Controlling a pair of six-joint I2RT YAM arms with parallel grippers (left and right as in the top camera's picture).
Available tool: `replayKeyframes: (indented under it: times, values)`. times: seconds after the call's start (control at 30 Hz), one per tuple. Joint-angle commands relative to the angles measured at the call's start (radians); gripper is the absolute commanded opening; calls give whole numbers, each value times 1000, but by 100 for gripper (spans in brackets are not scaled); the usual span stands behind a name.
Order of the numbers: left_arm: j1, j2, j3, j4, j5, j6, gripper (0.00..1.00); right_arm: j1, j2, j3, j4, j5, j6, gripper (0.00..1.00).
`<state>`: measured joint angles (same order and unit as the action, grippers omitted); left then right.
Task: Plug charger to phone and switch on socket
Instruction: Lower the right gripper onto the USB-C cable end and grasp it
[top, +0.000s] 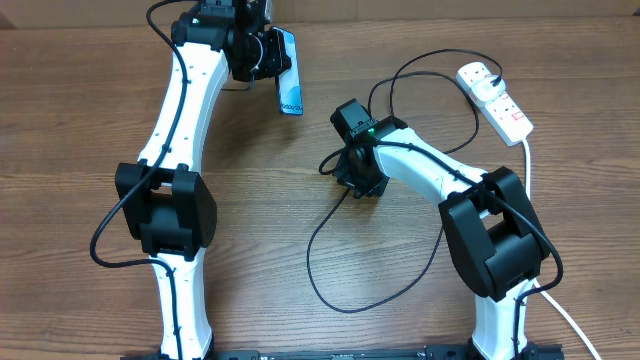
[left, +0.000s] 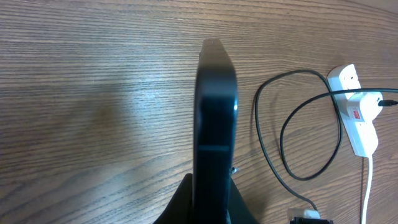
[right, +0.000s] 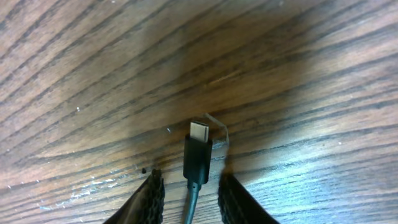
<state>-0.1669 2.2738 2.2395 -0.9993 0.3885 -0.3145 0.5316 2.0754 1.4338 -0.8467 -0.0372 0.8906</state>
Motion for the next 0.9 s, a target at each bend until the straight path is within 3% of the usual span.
replayKeyframes:
  times: [0.0,0.33,0.63,0.87]
  values:
    - [-3,-35,24,6,27,-7,4,4,20,-16,4,-2,11,25]
    - [-3,-35,24,6,27,-7,4,4,31,-16,13,-2,11,22]
    - [-3,-35,24,6,27,-6,4,4,31,-15,11,-10,-5,4]
    - [-3,-35,24,18,75,-7,4,-27,14,55,-30,-14,-31,4]
